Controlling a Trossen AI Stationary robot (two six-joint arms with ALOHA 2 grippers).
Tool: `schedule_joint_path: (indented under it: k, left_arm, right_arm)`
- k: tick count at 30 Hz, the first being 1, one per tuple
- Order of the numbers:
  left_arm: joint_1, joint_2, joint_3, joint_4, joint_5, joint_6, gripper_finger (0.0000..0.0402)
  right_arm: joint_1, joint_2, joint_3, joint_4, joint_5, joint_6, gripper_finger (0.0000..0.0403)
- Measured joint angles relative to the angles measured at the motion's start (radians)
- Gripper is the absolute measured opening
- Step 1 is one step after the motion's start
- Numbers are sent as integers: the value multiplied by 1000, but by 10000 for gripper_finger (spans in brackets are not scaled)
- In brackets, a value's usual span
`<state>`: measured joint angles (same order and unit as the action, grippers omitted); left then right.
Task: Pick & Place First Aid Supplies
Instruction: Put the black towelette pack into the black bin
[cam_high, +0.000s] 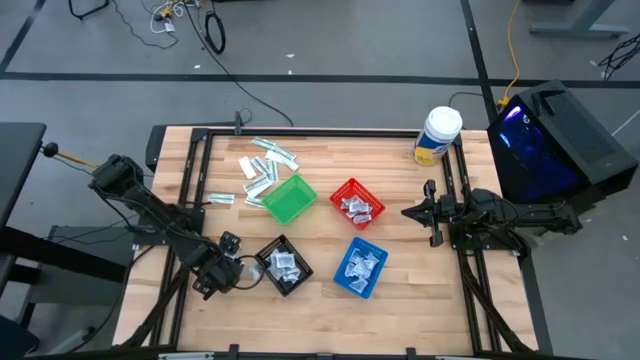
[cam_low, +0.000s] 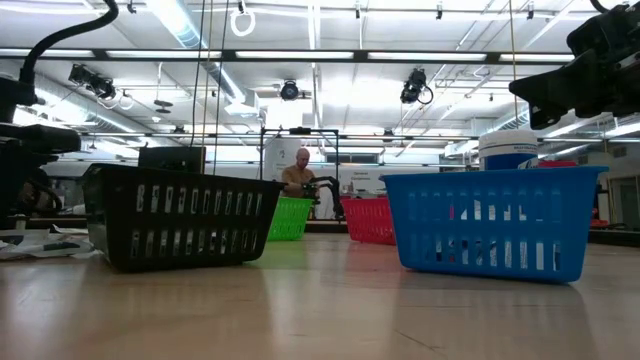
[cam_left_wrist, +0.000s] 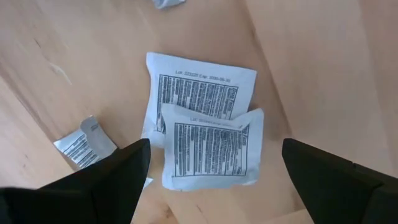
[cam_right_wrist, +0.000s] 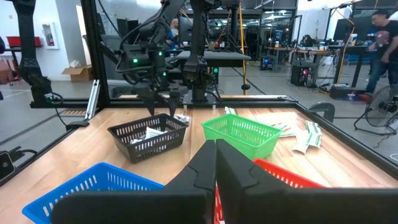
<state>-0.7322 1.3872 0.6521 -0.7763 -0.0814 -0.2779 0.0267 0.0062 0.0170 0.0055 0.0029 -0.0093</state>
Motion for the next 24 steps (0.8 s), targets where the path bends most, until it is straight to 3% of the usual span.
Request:
schedule_joint_path:
  k: [24]
  left_arm:
    - [4, 7, -6, 54, 31, -3, 371]
  right_arm:
    - [0, 0, 0, 0, 0, 0, 13]
